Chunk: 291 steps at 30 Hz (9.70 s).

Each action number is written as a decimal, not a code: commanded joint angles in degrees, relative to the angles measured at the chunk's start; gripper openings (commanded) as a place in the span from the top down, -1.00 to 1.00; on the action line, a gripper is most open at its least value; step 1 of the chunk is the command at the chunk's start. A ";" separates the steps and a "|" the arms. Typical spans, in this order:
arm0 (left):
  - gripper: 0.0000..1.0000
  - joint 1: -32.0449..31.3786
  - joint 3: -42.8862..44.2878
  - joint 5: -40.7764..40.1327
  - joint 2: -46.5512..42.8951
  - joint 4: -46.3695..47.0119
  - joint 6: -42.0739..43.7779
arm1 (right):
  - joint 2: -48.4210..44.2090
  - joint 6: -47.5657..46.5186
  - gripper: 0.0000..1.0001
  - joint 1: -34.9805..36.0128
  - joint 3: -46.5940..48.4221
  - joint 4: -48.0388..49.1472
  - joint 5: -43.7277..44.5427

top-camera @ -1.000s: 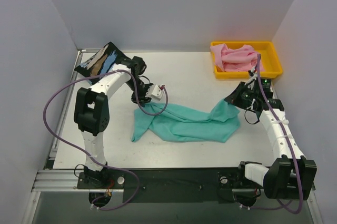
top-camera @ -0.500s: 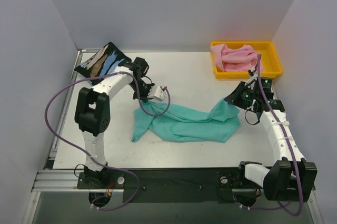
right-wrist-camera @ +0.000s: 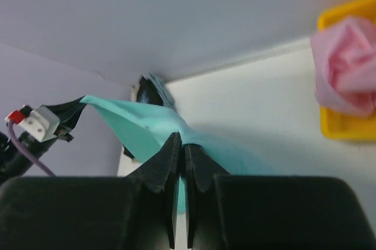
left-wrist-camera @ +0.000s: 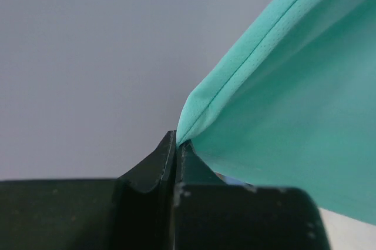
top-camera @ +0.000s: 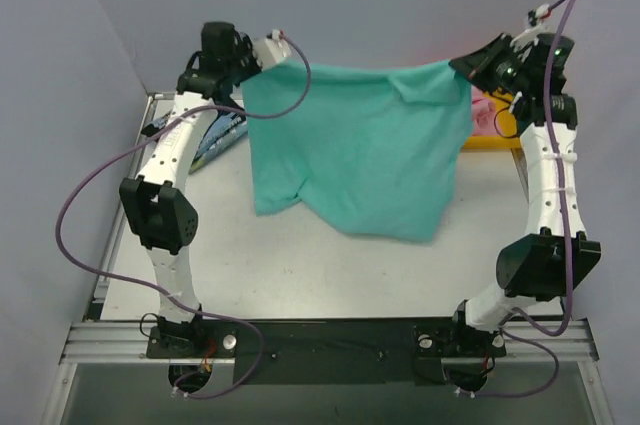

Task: Fold and stack the t-shirts
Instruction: Flatten out the tshirt, then fold the flattened tshirt in 1/3 of the way, then grap the side of the flattened tshirt furthest away from the robot with both arms, then fold the other side of the tshirt into a rectangle

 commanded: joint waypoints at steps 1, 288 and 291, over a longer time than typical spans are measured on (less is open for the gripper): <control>1.00 4.38 15.28 -4.51 -4.44 8.24 -7.22 | 5.43 8.70 1.00 -1.00 19.21 5.77 -4.53; -0.57 8.78 -52.56 3.48 -23.94 -41.13 35.75 | -7.38 -23.46 0.17 19.57 -39.49 -53.53 1.71; -0.57 9.31 -50.80 4.62 -24.74 -44.06 35.06 | -10.11 -23.99 0.22 20.88 -34.04 -54.09 -1.02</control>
